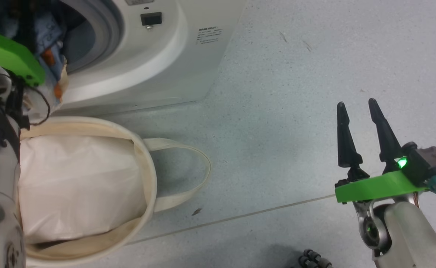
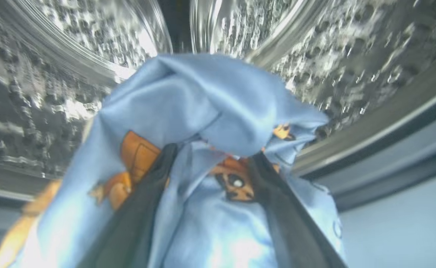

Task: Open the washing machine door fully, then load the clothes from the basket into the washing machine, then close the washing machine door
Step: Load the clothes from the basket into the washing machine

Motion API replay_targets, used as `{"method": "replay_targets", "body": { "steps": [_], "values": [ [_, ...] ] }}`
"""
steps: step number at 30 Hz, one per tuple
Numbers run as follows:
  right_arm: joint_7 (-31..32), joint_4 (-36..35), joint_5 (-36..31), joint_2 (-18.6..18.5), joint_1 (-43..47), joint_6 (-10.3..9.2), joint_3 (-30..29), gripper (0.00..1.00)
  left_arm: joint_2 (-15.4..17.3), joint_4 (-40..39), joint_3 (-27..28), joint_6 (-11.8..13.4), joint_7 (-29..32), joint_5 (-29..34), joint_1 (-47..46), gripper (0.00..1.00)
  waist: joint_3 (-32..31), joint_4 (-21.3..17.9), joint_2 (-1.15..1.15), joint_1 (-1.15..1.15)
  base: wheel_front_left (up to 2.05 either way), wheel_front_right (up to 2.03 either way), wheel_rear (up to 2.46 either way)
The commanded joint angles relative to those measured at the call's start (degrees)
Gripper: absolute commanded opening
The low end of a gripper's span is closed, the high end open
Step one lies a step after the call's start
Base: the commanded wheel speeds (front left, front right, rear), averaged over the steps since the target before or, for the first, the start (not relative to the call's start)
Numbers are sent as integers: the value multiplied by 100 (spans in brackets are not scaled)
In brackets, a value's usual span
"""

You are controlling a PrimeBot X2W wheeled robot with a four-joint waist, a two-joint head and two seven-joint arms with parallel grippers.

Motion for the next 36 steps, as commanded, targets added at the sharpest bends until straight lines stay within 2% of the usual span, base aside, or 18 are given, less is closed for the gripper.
{"method": "replay_targets", "body": {
  "steps": [1, 3, 6, 12, 18, 27, 30, 36],
  "values": [
    [-71, -128, -34, -30, 95, 3, 104, 100, 277, 73, 12, 10, 134, 44, -169, 100, -3, -5, 0, 0, 0, 0, 0],
    [-71, -123, -38, -28, 87, 3, 100, 100, 266, 362, -87, 33, 425, 108, -269, 100, -14, -6, 0, 0, 0, 0, 0],
    [-71, -126, -39, -19, 66, 3, 102, 100, 255, 491, -158, 41, 488, 129, -350, 100, -45, 1, 0, 0, 0, 0, 0],
    [-71, -49, 12, -12, 32, 3, 156, 100, 162, 558, -215, 65, 56, 87, -261, 100, -295, 81, 0, 0, 0, 0, 0],
    [-71, 104, 127, 11, -18, 3, 299, 100, 20, 405, -177, 39, -165, -65, 204, 100, -693, 231, 0, 0, 0, 0, 0],
    [-71, 353, 309, 34, -19, 3, 502, 100, -196, -949, -76, -22, -175, -333, 1474, 100, -1258, 546, 0, 0, 0, 0, 0],
    [-71, 443, 385, 24, -1, 3, 562, 100, -293, -1560, -82, -37, -175, -472, 2180, 100, -1539, 684, 0, 0, 0, 0, 0],
    [-71, 548, 460, -57, 64, 3, 618, 100, -383, -2405, -325, -40, -176, -855, 3177, 100, -1919, 868, 0, 0, 0, 0, 0]
  ]
}}
